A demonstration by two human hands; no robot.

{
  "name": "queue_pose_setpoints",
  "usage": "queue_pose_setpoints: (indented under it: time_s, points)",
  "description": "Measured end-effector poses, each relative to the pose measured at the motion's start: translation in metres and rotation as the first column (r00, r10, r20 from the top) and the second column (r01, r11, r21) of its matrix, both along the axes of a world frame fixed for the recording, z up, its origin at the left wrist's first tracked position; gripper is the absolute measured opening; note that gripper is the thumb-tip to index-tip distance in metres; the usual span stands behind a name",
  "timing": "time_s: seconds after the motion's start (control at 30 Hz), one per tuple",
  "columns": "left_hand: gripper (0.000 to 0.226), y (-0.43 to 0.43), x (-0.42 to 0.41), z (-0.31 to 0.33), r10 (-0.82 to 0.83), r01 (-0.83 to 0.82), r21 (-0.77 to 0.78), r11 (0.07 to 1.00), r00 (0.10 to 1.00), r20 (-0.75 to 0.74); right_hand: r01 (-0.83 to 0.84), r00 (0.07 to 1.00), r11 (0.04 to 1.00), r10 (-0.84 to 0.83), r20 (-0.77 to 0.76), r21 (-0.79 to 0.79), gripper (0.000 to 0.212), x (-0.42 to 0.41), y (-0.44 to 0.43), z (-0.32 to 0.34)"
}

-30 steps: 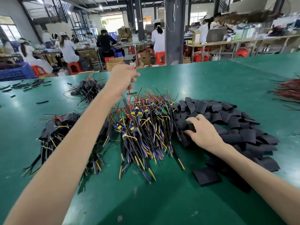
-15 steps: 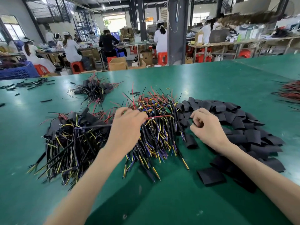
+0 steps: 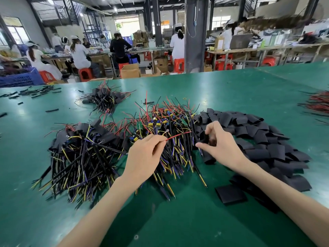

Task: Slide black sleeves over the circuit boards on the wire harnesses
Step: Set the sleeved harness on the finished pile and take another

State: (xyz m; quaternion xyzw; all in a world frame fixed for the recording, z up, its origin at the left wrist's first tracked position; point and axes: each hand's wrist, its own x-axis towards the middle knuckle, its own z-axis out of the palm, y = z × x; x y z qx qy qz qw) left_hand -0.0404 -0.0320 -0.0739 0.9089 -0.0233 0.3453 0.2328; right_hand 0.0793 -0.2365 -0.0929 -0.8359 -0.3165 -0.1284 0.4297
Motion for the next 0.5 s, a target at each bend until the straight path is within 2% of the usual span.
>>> queue_pose_setpoints:
  time_s: [0.1,0.17,0.3,0.5]
  points:
    - [0.011,-0.0022,-0.0023,0.0014,-0.006,0.007,-0.025,1.0,1.0,0.026,-0.052,0.997,0.999,0.053,-0.06,0.008,0.046,-0.0021,0.0005,0.0005]
    - [0.011,-0.0024,-0.0026,0.0021,-0.017,0.018,-0.035,0.999,0.999,0.039,-0.055,0.997,0.998,0.055,-0.059,0.0,0.037,-0.0021,0.0014,-0.0002]
    - [0.011,-0.0022,-0.0024,0.0024,-0.042,0.044,-0.049,0.998,0.998,0.041,0.006,1.0,1.0,-0.005,0.021,-0.022,0.029,-0.0024,0.0019,0.0009]
    - [0.013,-0.0039,-0.0029,0.0016,-0.085,0.086,-0.054,0.995,0.996,0.01,-0.004,0.996,1.0,0.002,0.09,0.026,0.036,-0.0047,0.0026,0.0063]
